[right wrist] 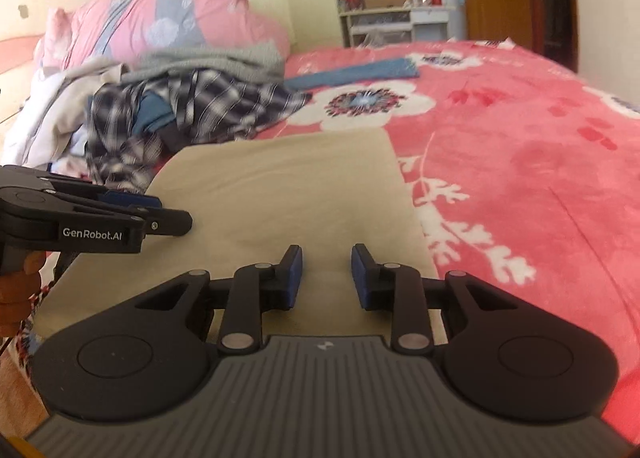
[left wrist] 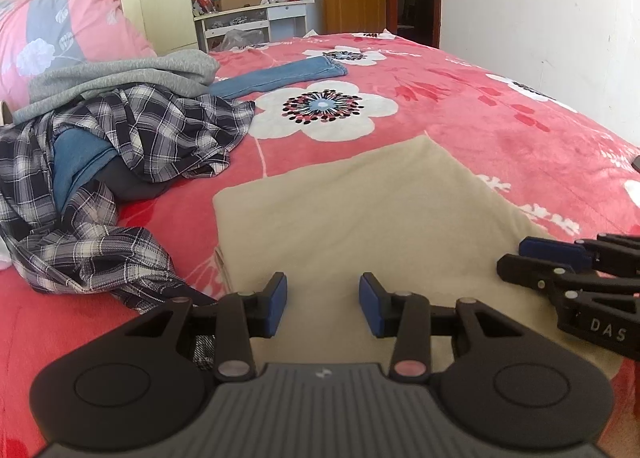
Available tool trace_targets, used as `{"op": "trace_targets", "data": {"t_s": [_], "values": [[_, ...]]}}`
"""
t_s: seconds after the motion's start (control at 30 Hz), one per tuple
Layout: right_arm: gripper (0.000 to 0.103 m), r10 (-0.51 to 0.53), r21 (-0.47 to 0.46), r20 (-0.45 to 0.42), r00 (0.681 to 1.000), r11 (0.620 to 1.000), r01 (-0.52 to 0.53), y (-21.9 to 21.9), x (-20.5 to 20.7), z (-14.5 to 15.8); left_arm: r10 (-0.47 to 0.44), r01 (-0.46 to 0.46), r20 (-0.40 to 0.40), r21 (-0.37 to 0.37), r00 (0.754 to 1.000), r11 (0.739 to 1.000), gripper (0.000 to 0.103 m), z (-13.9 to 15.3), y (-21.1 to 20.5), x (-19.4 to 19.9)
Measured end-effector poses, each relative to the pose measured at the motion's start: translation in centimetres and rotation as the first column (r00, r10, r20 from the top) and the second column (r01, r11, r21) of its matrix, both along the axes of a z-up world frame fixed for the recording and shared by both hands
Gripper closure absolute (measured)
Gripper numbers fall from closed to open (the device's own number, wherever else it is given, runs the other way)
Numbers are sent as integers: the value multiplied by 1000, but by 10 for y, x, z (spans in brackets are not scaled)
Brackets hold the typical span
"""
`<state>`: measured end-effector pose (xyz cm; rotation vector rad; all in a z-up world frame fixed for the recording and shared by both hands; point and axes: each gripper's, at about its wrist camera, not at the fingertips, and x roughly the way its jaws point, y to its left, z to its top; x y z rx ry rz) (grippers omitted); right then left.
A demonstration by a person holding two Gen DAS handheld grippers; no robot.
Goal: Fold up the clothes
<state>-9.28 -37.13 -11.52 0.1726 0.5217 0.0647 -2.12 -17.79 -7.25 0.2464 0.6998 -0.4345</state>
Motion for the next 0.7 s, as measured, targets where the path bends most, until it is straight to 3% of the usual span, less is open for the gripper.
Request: {"op": "trace_targets", "data": {"t_s": [0.2,0.37,0.5,0.7], "values": [[76,-18,20,55,998,1000,17,0,-12,-5,2,-2,2,-3,1000,1000,61,0,0,0],[75,-7,52,32,999,999,5,-2,-32,12,10,-10,4,3,1000,1000,61,1,-1,0],[75,38,8,2,999,999,-38,8,-48,7,15,-15,14,20,1000,1000,61,-1,-5,-2],[75,26,35,35,999,999,-27,12,-64,23,11,-12,18,27,1000,1000,61,-1,-5,-2]]}}
